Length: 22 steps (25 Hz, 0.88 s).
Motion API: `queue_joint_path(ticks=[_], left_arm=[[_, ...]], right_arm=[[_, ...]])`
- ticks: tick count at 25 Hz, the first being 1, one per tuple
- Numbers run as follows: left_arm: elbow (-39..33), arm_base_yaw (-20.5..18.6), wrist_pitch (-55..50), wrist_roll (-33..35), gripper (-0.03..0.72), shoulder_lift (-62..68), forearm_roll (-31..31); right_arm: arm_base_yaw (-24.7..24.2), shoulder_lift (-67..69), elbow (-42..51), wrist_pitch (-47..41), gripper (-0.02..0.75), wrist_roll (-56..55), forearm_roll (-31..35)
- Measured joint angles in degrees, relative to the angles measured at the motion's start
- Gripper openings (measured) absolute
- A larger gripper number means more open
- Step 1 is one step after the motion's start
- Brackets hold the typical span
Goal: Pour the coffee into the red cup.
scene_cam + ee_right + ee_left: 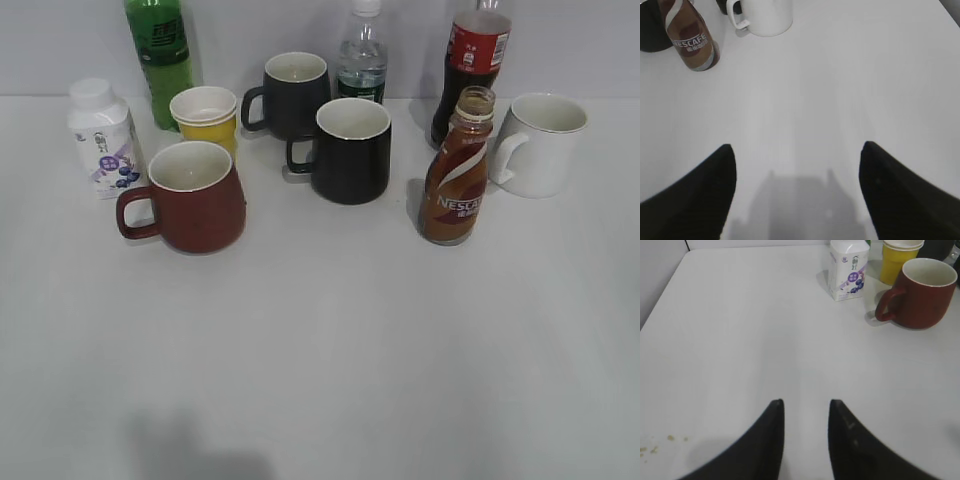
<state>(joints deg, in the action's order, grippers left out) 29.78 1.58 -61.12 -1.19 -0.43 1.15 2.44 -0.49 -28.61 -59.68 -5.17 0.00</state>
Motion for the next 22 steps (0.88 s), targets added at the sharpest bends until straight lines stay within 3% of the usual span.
queue_joint_path(ticks=[22], left_arm=[[0.0, 0.0, 0.0, 0.0, 0.238, 0.0, 0.0]], right_arm=[[0.0, 0.0, 0.0, 0.0, 0.571, 0.0, 0.0]])
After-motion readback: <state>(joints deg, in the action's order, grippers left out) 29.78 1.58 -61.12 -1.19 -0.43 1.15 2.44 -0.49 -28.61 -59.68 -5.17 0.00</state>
